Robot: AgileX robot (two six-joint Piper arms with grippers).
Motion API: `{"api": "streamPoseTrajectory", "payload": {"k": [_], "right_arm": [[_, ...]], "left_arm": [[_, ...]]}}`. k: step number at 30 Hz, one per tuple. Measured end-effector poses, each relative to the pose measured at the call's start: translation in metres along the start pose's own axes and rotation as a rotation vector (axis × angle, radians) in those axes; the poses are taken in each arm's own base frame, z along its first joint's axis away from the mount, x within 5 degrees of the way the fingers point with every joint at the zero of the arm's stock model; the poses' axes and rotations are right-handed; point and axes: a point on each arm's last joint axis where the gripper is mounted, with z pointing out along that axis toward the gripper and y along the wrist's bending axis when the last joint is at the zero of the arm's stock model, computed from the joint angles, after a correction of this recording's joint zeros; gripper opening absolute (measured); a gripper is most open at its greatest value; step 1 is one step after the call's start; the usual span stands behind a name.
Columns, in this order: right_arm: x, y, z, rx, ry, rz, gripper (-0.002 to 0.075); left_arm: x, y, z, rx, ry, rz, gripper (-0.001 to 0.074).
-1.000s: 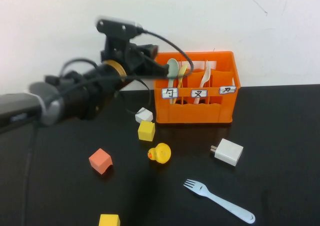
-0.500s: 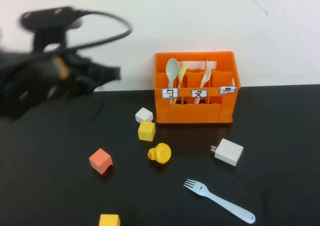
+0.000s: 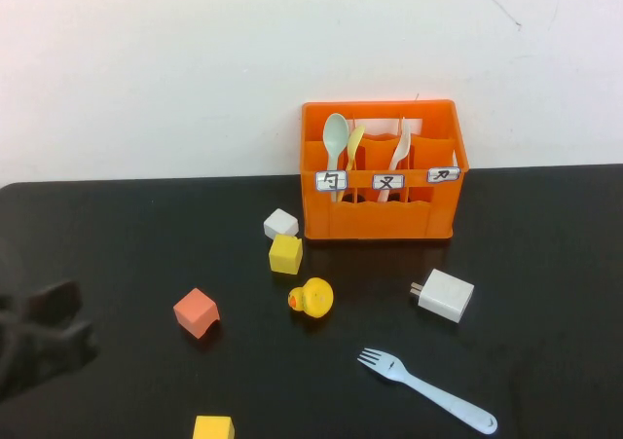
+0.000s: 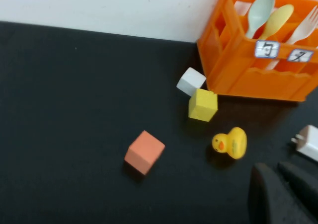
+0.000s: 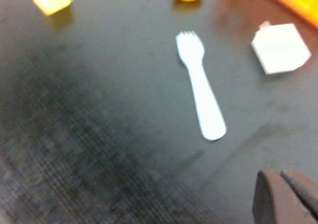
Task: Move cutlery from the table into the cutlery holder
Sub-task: Pick up the fork
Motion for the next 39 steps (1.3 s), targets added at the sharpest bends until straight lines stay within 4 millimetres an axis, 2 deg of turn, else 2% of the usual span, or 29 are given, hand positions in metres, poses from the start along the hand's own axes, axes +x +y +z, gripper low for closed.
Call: {"api": "streamPoseTrajectory", "payload": {"k": [4,8,16,20,25,35,39], "right_arm": [[-0.002,-0.002,0.013,-0.092,0.067,0.004,-0.0002],[-0.009,-0.008,0.026,-0.159,0.151,-0.004,-0.0002],[-0.030,-0.033,0.058,-0.183,0.327,0.003,-0.0001],[-0.036,-0.045,0.082,-0.164,0.450,-0.020,-0.0001],[-0.047,-0.049,0.114,-0.167,0.536,-0.116,-0.0001],[-0.079,-0.033,0.179,-0.138,0.648,-0.380,-0.0001],[-0.091,-0.028,0.202,-0.134,0.661,-0.410,-0.0001]], "left_arm": [[0.012,0.007,-0.026,0.008,-0.014,-0.037,-0.0001],[0.027,0.016,-0.040,-0.004,-0.015,-0.039,-0.0001],[0.062,0.030,-0.035,-0.012,0.019,-0.064,-0.0001],[0.062,0.028,-0.039,0.032,-0.029,-0.100,-0.0001],[0.061,0.027,-0.043,0.056,-0.065,-0.103,-0.0001],[0.063,0.028,-0.042,0.055,-0.062,-0.104,-0.0001],[0.063,0.028,-0.042,0.055,-0.062,-0.104,-0.0001]]}}
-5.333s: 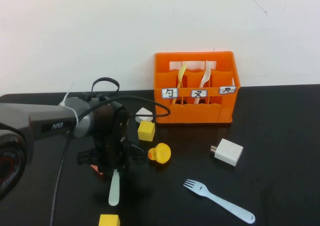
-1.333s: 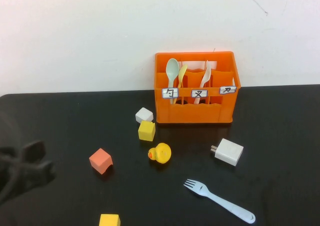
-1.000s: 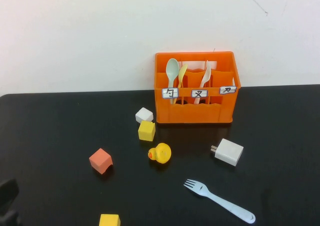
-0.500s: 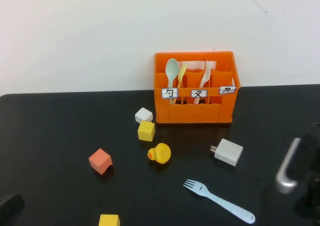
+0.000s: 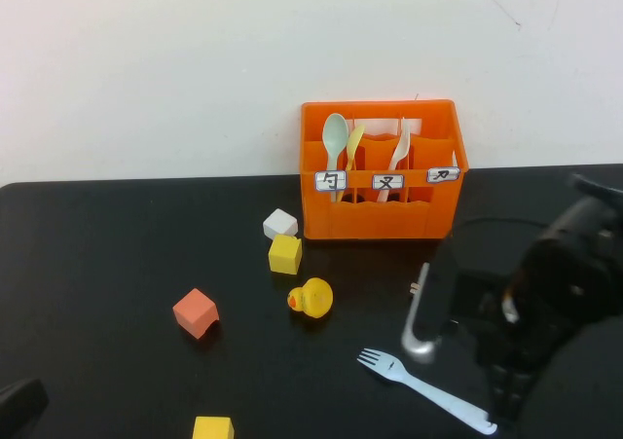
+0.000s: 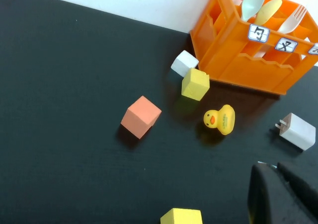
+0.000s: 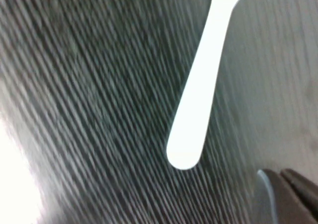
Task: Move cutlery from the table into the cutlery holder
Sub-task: Pick up the fork
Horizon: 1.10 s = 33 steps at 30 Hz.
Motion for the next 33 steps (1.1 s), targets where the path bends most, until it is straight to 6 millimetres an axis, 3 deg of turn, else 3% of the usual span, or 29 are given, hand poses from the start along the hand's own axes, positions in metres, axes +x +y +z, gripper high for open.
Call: {"api": "streamPoseTrajectory", "payload": {"k": [8,16,18,33], "right_arm": [[-0.031,-0.010,0.029,-0.111,0.074,0.042,0.0036],[-0.048,-0.015,0.051,-0.167,0.088,0.074,0.0355],[-0.050,-0.014,0.055,-0.179,0.081,0.107,0.0394],[-0.053,-0.009,0.088,-0.209,0.075,0.164,0.0421]], "left_arm": [[-0.001,0.001,0.000,-0.007,-0.006,0.024,-0.0001],[0.004,0.004,0.004,-0.010,-0.023,0.077,-0.0001],[0.007,0.005,0.006,-0.003,-0.029,0.079,-0.0001],[0.008,0.005,0.008,0.020,-0.059,0.095,-0.0001]]}}
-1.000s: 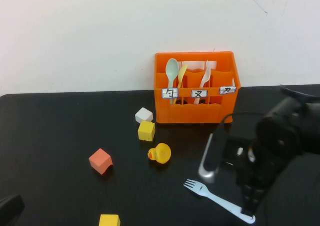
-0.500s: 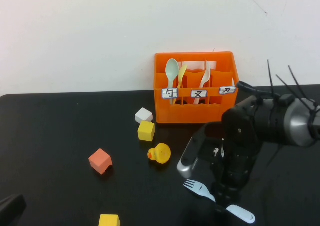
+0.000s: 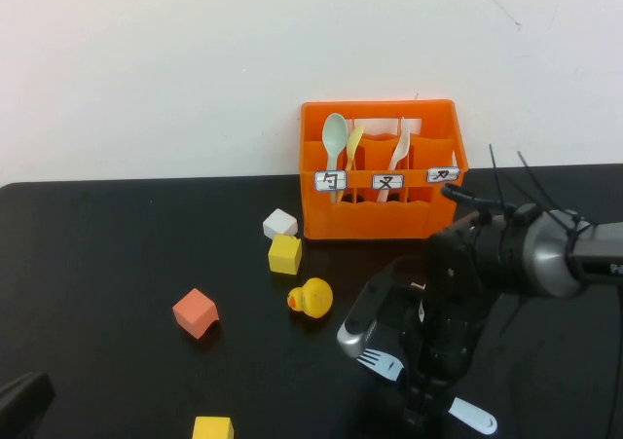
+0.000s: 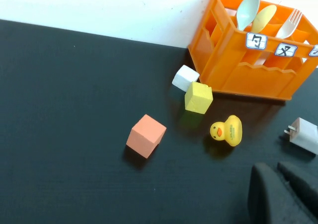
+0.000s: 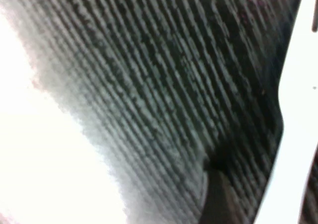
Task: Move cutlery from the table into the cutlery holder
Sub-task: Pick up the fork
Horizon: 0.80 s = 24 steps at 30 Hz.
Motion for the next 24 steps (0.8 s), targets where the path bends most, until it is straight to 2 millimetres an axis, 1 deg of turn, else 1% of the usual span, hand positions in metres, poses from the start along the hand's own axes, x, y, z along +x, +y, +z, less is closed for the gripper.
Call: {"api": "streamPoseTrajectory", "payload": {"k": [1,11,14,16,21,23,24], "right_arm": [[0.000,0.000,0.003,-0.001,0.003,0.000,0.0421],[-0.004,-0.003,0.012,0.002,0.008,-0.004,0.0419],[-0.004,-0.004,0.017,0.002,0.021,-0.003,0.0402],[-0.004,-0.005,0.018,0.004,0.028,-0.002,0.0365],[-0.005,-0.007,0.019,0.022,0.032,-0.018,0.0192],[-0.005,-0.008,0.018,0.029,0.034,-0.025,0.0131],[-0.005,-0.008,0.019,0.029,0.034,-0.025,0.0118]], "left_arm": [[0.000,0.000,0.000,0.000,0.000,0.000,-0.0001],[-0.001,0.000,0.000,-0.004,-0.014,0.032,-0.0001],[-0.001,0.000,0.000,-0.005,-0.016,0.036,-0.0001],[-0.001,0.000,0.000,-0.006,-0.016,0.038,-0.0001],[0.002,0.002,0.002,-0.002,-0.018,0.046,-0.0001],[0.003,0.002,0.002,-0.001,-0.018,0.046,-0.0001],[0.003,0.002,0.002,-0.001,-0.018,0.046,-0.0001]]}}
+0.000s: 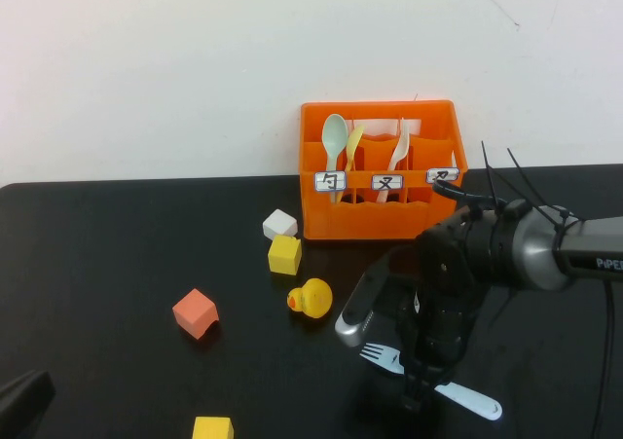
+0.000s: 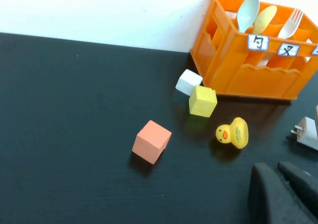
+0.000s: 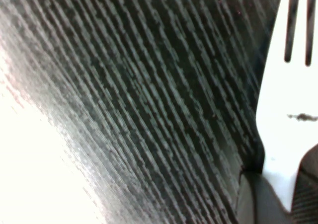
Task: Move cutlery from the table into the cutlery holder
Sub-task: Pick up the fork
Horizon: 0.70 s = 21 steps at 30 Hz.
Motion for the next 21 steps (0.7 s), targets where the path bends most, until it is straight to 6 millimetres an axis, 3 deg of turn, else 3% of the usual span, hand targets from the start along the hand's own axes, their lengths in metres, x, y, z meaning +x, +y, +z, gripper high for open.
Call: {"api": "streamPoseTrajectory", "payload": {"k": [21], "right_arm": [[-0.0015,0.0009,-0.0006,-0.013,-0.012,0.080,0.0118]], "left_arm": [[0.0020,-0.0022,0.0007,0.031,0.005,0.015,-0.0001]]}}
